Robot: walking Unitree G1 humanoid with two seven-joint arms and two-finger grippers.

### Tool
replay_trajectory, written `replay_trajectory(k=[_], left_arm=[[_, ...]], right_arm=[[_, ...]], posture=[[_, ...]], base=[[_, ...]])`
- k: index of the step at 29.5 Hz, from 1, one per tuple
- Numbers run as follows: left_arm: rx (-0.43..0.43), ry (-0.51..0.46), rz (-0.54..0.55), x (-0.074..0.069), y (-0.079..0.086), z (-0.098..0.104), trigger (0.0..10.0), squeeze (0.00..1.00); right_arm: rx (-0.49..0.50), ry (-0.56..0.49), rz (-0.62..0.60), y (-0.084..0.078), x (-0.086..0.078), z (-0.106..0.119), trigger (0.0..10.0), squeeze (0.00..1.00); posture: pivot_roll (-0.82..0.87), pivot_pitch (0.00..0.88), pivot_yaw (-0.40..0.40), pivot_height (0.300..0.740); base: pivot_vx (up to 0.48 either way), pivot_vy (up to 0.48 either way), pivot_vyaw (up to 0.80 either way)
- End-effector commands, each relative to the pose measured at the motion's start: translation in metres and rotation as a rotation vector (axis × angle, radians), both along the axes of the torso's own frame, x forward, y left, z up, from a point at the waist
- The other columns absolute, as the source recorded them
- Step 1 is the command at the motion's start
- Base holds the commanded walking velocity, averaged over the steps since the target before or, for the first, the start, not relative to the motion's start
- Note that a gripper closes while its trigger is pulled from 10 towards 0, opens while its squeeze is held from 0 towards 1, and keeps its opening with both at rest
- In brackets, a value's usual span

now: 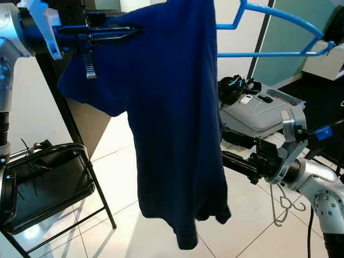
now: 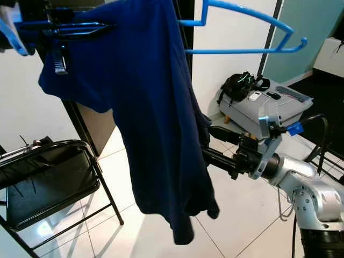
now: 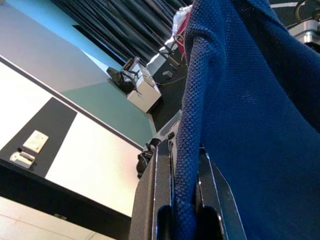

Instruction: Hang hanger

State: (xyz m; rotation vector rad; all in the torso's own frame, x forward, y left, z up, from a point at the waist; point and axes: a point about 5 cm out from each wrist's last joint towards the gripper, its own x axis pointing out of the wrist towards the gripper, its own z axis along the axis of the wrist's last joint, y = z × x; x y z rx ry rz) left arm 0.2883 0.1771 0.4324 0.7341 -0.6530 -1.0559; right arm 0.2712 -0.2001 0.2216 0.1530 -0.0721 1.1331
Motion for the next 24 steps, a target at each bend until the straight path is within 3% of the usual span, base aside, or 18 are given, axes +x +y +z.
replay_trajectory(k=[1, 24], left_arm=[[-0.018, -0.016, -0.016, -0.0035, -0.0009, 0.0031, 0.0, 0.0], [-0.023, -0.03, -0.002, -0.0046, -0.0016, 0.0058, 0.0, 0.0]], right_arm=[[-0.014, -0.004, 0.015, 0.0033, -0.0006, -0.0011, 0.0, 0.0], [-0.014, -0.037, -0.085, -0.0053, 0.0084, 0.002, 0.0, 0.0]], posture=[[0.03, 0.0, 0.027, 0.74], [0.03, 0.0, 0.026, 0.74]], base=[[0.0, 0.0, 0.0], [0.0, 0.0, 0.0]])
